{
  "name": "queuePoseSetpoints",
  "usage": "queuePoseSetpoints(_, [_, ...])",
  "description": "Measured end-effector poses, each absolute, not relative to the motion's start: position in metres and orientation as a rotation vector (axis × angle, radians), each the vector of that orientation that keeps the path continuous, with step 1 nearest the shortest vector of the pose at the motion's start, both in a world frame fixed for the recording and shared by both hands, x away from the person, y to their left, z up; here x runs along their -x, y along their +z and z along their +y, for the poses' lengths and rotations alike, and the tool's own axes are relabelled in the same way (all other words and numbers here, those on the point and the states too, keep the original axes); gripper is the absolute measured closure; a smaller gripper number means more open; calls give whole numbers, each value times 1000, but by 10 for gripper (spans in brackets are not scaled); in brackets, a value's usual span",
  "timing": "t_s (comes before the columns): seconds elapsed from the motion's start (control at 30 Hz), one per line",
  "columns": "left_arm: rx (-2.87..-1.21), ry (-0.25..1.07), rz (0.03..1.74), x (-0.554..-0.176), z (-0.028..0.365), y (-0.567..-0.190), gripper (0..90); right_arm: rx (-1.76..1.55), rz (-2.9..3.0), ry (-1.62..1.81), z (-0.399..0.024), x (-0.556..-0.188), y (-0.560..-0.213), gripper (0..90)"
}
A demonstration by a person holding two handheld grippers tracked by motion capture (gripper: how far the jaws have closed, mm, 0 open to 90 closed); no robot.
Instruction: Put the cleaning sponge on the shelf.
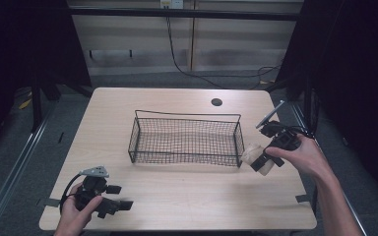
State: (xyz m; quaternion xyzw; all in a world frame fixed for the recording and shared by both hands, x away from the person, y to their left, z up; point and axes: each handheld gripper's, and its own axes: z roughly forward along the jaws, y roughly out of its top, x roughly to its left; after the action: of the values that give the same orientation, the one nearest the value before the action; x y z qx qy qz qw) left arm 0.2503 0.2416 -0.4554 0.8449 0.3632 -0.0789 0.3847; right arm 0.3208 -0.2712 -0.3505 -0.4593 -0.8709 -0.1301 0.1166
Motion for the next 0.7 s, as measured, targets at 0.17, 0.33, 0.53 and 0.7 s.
queuePoseSetpoints(0.17, [-2152, -202, 925, -250, 242, -455, 164, 1356, -2558, -403, -264, -328, -344, 264])
queuePoseSetpoints(0.33, [-2163, -203, 918, -251, 241, -455, 163, 1366, -2567, -383, -252, -336, -339, 263])
queuePoseSetpoints(0.53, [-2158, -201, 919, -251, 242, -455, 163, 1374, -2569, -375, -236, -349, -335, 263])
queuePoseSetpoints(0.7, [-2151, -203, 922, -250, 242, -455, 163, 1380, -2555, -400, -229, -355, -334, 263])
